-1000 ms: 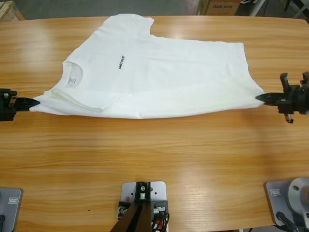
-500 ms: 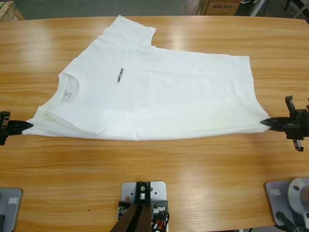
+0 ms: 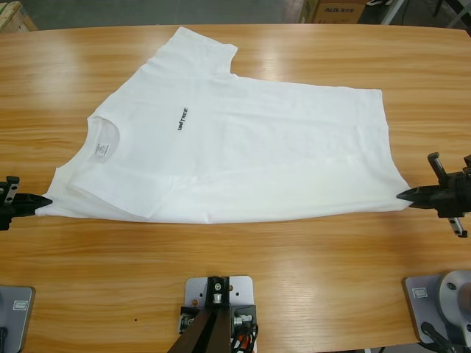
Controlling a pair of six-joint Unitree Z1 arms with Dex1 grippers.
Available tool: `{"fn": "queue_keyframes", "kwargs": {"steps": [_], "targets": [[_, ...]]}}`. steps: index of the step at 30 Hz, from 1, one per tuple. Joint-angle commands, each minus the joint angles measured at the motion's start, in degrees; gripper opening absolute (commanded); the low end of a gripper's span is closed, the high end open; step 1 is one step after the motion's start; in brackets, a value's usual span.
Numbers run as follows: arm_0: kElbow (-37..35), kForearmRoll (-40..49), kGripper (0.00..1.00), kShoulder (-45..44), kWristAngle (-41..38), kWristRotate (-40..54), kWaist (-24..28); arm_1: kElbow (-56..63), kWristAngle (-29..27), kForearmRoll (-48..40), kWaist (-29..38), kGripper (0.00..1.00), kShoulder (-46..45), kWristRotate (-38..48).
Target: Fold clothes
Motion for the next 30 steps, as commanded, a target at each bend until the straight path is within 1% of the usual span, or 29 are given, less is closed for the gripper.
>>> {"fn": "queue_keyframes", "kwargs": {"steps": [1, 4, 8, 23, 24, 25, 26, 27, 28, 29, 30], "targets": [[1.98, 0.44, 0.0, 5.52, 1.49, -0.53, 1.01, -1.47, -3.35, 1.11, 1.57, 0.0, 4.23, 1.98], [2.23, 0.44, 0.0, 7.58, 1.55, -0.53, 2.21, -1.66, -4.05, 1.11, 1.57, 0.0, 5.05, 2.14], [2.09, 0.44, 0.0, 10.57, 1.55, -0.2, 2.29, -1.78, -4.86, 1.09, 1.57, 0.0, 5.69, 2.36], [1.72, -0.88, 0.0, 15.93, 1.64, 1.32, 2.73, -1.93, -6.41, 0.94, 1.74, 0.0, 7.64, 2.98], [1.7, -0.98, 0.0, 16.28, 1.71, 1.39, 2.73, -1.82, -6.37, 0.95, 1.74, 0.044, 8.2, 2.98], [1.7, -1.05, 0.0, 16.63, 1.72, 1.44, 2.73, -1.78, -6.44, 1.02, 1.74, 0.389, 8.8, 2.84], [1.7, -1.05, 0.0, 16.95, 1.78, 1.49, 2.73, -1.73, -6.71, 1.09, 1.74, 0.642, 8.94, 2.49], [1.7, -1.07, 0.0, 17.05, 1.97, 1.61, 2.73, -1.7, -6.88, 1.17, 1.74, 0.85, 8.69, 1.96], [1.63, -1.33, 0.0, 16.98, 1.97, 1.91, 2.66, -1.7, -7.04, 1.2, 1.74, 0.951, 8.5, 1.61], [1.39, -1.74, 0.091, 16.91, 1.88, 2.02, 2.22, -1.7, -7.09, 1.2, 1.74, 0.975, 8.45, 1.42], [0.95, -1.91, 0.267, 16.84, 1.76, 2.02, 1.71, -1.7, -7.22, 1.2, 1.74, 0.985, 8.22, 1.4]]}}
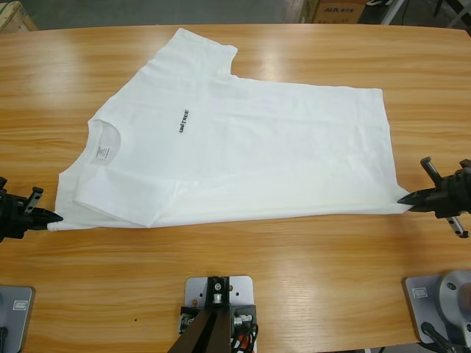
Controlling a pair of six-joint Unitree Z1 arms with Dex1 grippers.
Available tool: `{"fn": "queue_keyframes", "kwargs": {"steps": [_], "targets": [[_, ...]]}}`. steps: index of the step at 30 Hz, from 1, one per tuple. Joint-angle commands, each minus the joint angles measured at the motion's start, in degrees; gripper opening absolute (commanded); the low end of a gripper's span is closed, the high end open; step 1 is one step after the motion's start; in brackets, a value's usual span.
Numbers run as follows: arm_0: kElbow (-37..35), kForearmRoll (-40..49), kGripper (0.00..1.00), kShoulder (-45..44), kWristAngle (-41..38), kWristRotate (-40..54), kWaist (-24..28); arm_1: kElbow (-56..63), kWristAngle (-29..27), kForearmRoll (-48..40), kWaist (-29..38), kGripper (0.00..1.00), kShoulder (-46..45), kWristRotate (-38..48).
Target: Fold clothes
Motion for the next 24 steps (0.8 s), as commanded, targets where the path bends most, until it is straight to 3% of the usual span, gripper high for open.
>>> {"fn": "queue_keyframes", "kwargs": {"steps": [1, 2, 3, 6, 16, 24], "targets": [[-0.37, -1.61, 0.43, 2.34, 1.03, 1.41, -1.14, -0.38, -1.94, 0.59, 0.35, 0.999, 1.58, -0.86], [-0.91, -1.61, 0.646, 1.95, 1.03, 1.41, -1.79, -0.38, -1.97, 0.59, 0.35, 1.0, 1.19, -0.86], [-1.02, -1.61, 0.766, 1.39, 1.04, 1.41, -1.91, -0.38, -2.08, 0.59, 0.35, 1.0, 0.72, -0.86], [-1.25, -1.93, 0.921, 0.18, 1.04, 2.08, -1.91, -0.38, -2.34, 0.59, 0.4, 1.0, -0.88, -0.86], [-4.41, -3.54, 0.941, -6.15, 0.94, 5.77, -4.08, -1.28, -2.43, 0.32, 1.12, 1.0, -10.5, -3.48], [-8.58, -3.68, 0.936, -6.77, -1.12, 10.02, -4.46, -5.22, 3.56, -7.32, 6.91, 1.0, -0.92, -10.09]]}}
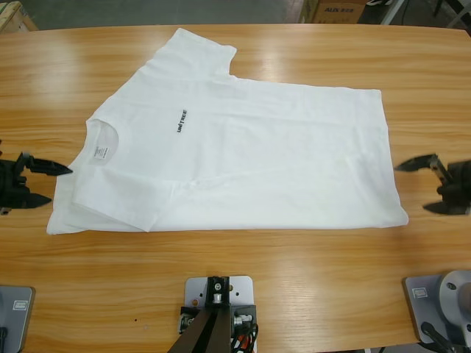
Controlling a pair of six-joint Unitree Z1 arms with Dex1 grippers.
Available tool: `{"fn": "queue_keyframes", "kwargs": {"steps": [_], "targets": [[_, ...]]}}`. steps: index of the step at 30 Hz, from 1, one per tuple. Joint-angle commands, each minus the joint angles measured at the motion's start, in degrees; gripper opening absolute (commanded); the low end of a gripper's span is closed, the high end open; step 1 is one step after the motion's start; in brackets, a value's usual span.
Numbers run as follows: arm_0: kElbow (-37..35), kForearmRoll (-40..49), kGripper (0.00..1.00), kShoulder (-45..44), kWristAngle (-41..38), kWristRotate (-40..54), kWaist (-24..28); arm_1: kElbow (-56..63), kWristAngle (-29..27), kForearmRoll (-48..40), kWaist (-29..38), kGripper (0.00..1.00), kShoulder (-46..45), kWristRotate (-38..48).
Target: Fold clothes
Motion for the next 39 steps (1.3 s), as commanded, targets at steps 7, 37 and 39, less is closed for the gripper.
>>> {"fn": "queue_keyframes", "kwargs": {"steps": [7, 37, 39], "targets": [[-2.94, -0.18, 0.931, -0.66, -2.23, 5.61, -1.88, 0.77, 3.96, -11.49, 5.28, 1.0, 8.76, -4.47], [-3.2, -0.26, 0.931, 1.63, -2.49, 6.14, -1.95, 4.92, -0.25, -16.63, 6.56, 0.991, 14.12, 1.3], [-3.2, -0.26, 0.931, 1.63, -2.49, 6.14, -1.97, 5.21, -0.25, -16.63, 7.14, 0.94, 14.38, 1.68]]}}
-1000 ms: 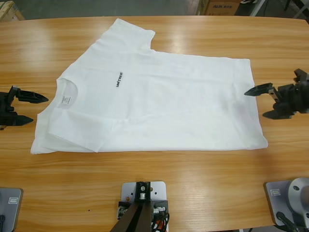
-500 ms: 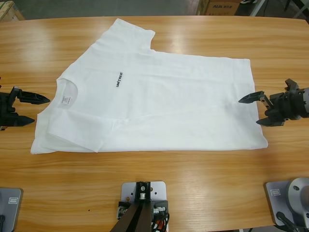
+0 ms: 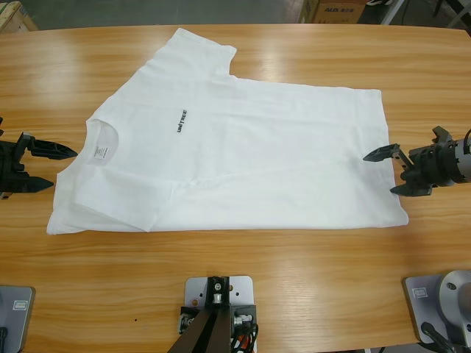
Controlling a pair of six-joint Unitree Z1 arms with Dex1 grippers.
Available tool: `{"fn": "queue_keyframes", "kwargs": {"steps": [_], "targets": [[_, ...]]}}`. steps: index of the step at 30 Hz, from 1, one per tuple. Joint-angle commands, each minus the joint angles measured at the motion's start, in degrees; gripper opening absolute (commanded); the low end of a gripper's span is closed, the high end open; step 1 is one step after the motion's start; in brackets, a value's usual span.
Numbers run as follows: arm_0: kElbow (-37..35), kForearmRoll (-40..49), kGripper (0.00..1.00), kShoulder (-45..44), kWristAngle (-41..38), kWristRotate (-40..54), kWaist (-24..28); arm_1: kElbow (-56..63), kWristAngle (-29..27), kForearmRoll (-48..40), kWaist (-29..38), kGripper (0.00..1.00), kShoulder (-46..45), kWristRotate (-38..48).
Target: Fold clothes
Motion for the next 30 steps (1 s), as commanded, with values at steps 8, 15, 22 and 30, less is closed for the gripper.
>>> {"fn": "queue_keyframes", "kwargs": {"steps": [8, 15, 22, 30], "targets": [[-0.07, 0.03, 0.931, 1.79, -0.94, 0.98, -0.46, 3.42, -1.26, -0.46, 2.5, 0.047, -0.87, 2.51], [0.0, -0.11, 0.931, 1.95, -0.94, 0.98, -0.46, 3.52, -3.44, 1.23, 2.5, 0.0, -4.92, 3.3], [-0.02, -0.15, 0.931, 1.97, -1.12, 0.98, -0.46, 0.2, -4.02, 5.96, 2.57, 0.908, -5.57, 1.52], [0.01, -0.15, 0.931, 1.95, -1.56, 1.07, -0.55, 0.27, -3.18, 6.05, 3.75, 0.461, -4.63, 1.38]]}}
